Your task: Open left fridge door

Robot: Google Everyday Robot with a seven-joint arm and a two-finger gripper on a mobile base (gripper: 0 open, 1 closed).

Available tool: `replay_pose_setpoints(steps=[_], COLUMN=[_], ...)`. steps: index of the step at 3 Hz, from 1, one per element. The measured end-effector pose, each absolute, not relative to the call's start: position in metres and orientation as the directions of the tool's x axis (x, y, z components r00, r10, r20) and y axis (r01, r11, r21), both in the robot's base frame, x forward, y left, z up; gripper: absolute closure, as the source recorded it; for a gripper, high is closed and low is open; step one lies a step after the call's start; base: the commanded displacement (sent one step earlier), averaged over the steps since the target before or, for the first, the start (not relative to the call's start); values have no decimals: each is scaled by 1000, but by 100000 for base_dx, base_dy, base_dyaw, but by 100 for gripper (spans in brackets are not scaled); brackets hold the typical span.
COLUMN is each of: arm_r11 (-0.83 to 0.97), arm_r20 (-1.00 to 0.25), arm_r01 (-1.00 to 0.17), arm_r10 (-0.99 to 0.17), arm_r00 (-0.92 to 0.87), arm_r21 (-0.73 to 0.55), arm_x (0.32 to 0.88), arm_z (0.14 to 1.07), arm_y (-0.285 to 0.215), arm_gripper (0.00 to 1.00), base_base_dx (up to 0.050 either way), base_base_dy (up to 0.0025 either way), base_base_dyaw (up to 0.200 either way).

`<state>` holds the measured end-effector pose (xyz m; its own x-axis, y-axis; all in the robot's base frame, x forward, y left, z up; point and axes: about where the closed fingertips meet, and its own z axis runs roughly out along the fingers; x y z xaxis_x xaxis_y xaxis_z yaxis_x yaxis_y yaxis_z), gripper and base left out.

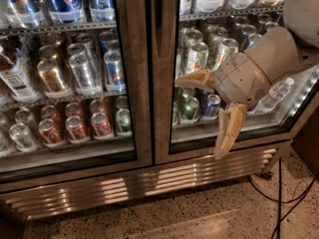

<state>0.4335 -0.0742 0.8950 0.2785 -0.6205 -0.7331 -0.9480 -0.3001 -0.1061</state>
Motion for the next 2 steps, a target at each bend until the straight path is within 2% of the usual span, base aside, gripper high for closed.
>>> replay_pose_setpoints(steps=[1,2], arm_r11=[-317,-317], arm_r20=[-775,-775], arm_r01=[-942,-942], arm_r10=[-566,-566], arm_r00=[282,282], arm_r21=[-111,-111], arm_x=[436,436], arm_z=[893,893], arm_y=[-67,-67], arm_gripper=[0,0], base_base_dx=[0,0], base_base_dy=[0,0], base_base_dyaw=[0,0])
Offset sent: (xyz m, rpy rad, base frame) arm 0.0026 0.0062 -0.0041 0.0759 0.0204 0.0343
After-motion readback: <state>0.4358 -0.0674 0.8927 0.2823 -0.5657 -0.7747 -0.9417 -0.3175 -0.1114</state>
